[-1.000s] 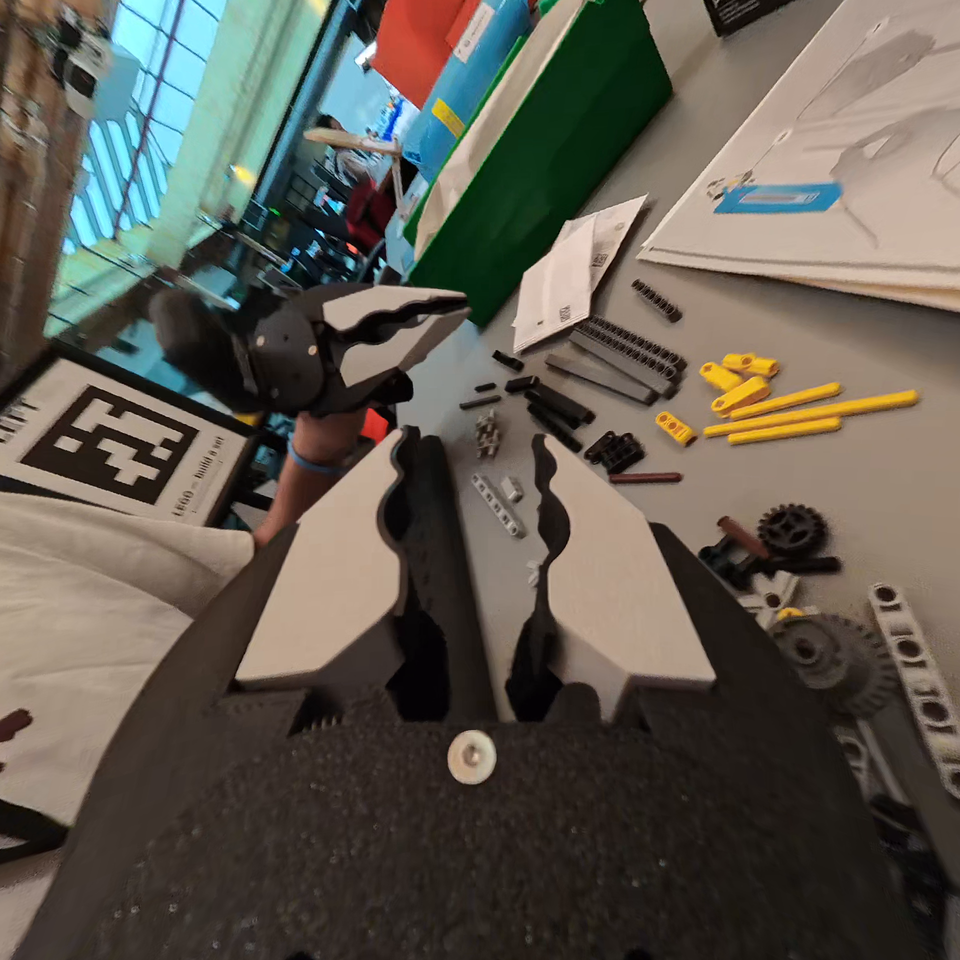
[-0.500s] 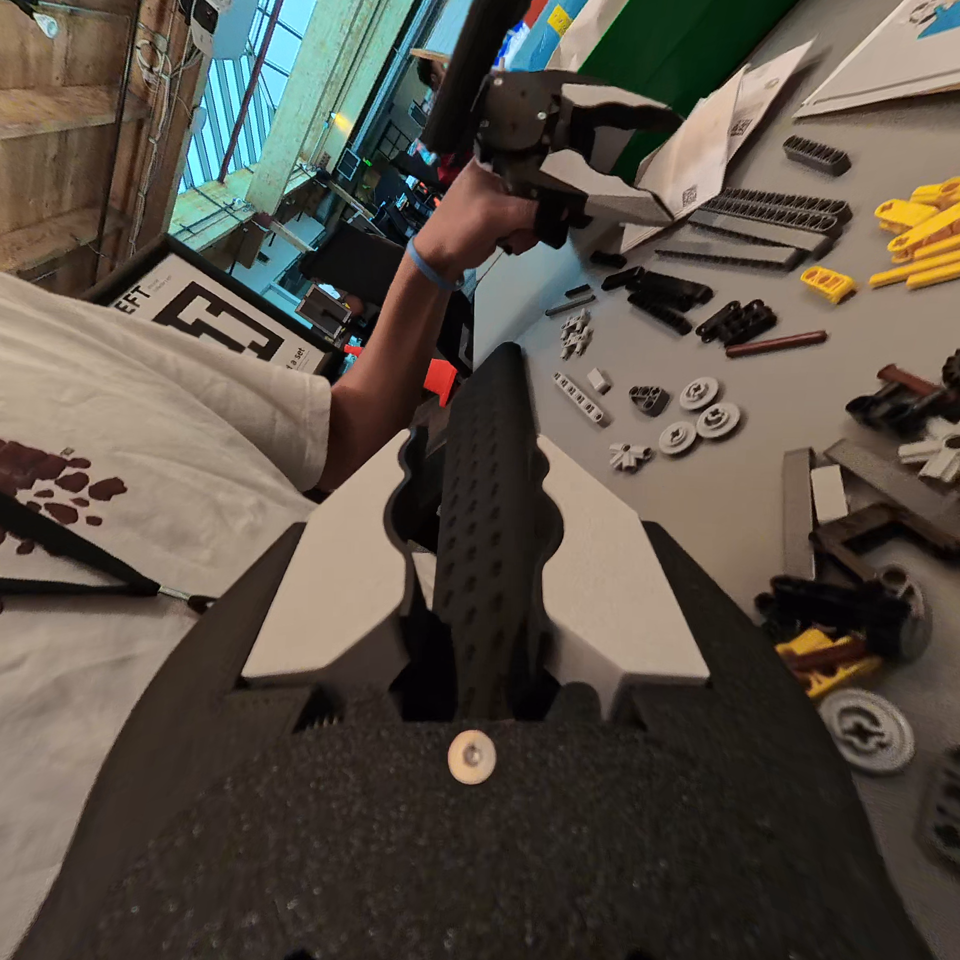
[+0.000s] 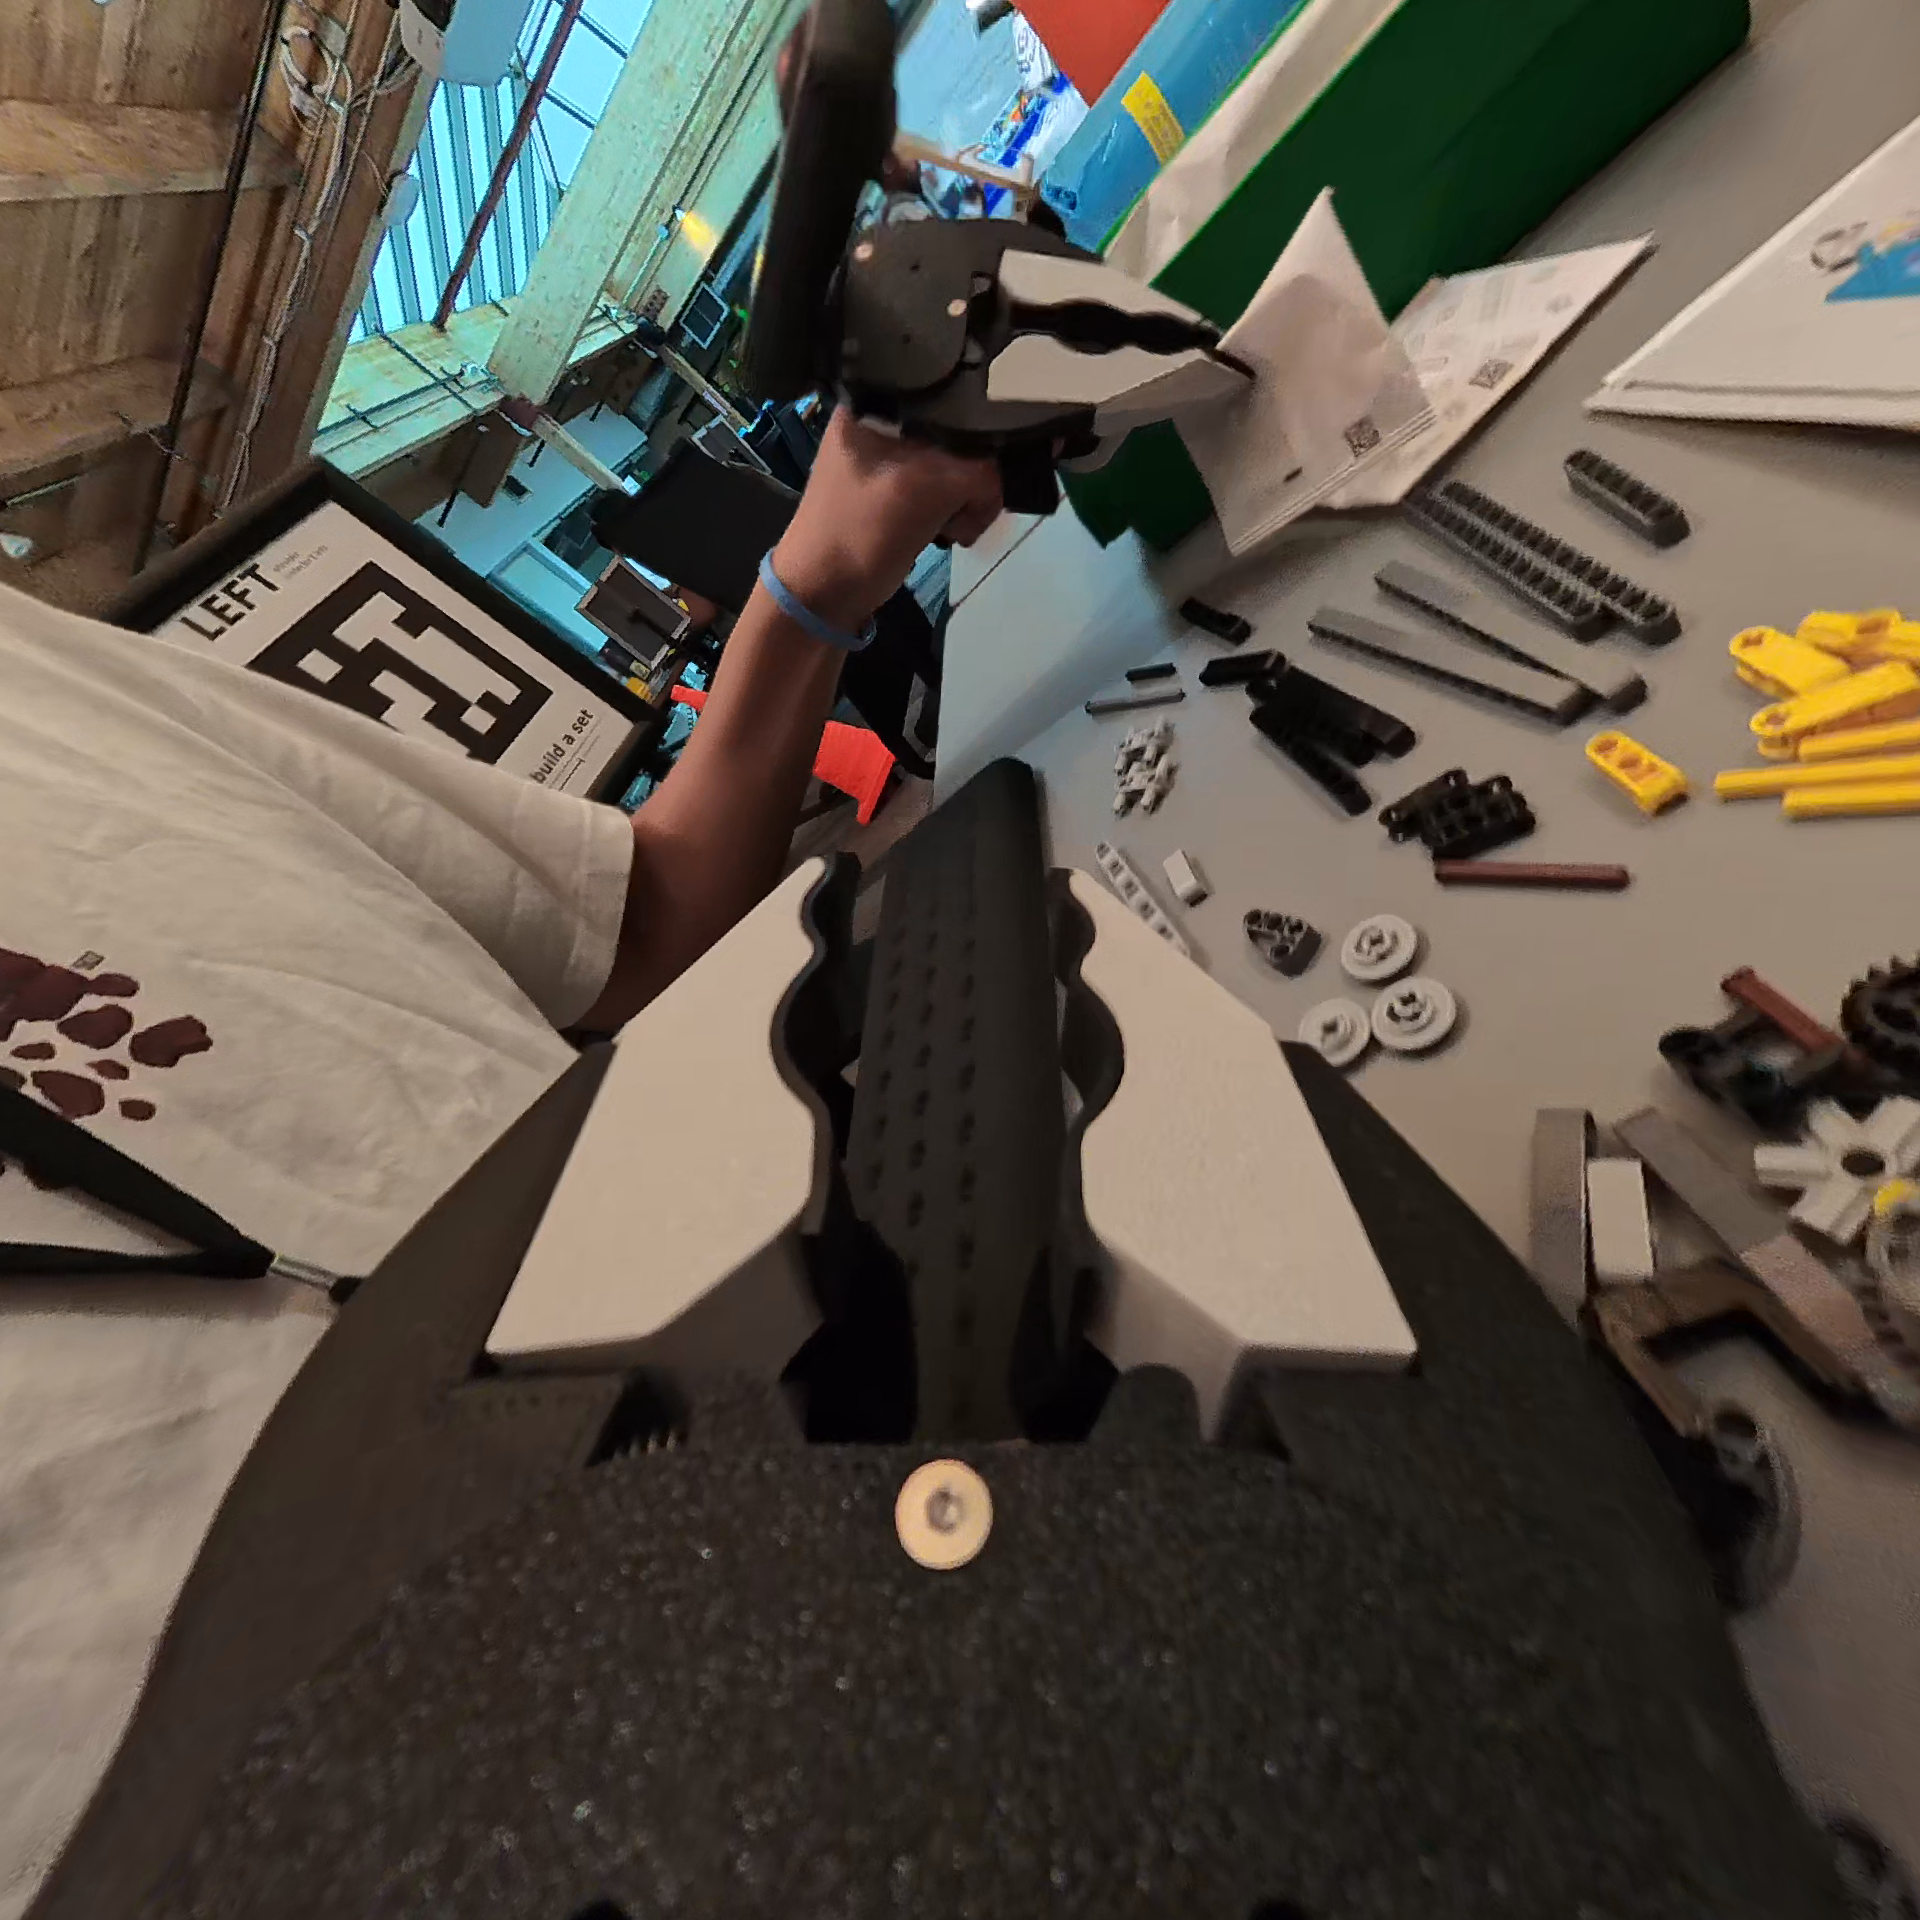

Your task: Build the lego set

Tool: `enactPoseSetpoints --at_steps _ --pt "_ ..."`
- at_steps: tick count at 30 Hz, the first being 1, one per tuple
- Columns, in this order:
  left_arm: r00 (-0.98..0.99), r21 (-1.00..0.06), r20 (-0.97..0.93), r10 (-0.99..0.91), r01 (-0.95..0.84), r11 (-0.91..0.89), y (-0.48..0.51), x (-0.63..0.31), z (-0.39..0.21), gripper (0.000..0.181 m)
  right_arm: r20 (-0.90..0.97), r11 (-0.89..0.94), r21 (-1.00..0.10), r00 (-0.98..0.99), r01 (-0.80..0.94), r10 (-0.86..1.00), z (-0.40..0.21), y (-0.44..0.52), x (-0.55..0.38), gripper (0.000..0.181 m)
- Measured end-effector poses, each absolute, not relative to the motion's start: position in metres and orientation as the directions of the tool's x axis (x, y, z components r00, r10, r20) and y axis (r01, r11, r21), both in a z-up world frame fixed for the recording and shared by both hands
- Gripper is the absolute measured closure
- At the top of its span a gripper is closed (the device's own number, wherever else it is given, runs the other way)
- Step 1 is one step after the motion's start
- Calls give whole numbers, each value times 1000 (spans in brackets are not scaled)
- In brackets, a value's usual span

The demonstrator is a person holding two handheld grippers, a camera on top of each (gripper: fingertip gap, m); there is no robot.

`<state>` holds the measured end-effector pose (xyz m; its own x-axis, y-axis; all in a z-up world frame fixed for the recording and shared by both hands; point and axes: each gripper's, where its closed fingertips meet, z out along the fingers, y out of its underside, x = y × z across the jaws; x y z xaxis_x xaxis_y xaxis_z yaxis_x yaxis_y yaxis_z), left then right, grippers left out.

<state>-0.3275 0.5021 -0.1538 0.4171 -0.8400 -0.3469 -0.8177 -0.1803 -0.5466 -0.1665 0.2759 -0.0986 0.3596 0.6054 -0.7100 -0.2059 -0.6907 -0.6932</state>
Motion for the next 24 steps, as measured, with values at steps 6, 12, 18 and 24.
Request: enactPoseSetpoints --at_steps 6,12,18,24 --pt "288 -641 -403 -869 -766 43 450 -301 -90 178 -566 -546 -814 478 -198 671 -61 325 -185 139" --pt "-9 -784 -256 -967 -584 213 357 -228 -53 178 -413 -436 -897 482 -71 772 -30 341 -196 138" --pt "-89 -841 -261 -961 -469 272 322 -181 -39 158 -372 -405 -913 505 -48 779 -28 314 -169 178" --pt "-174 -955 256 -951 -196 -221 304 -159 -15 145 -164 -114 -986 616 -120 771 -9 268 -133 181"
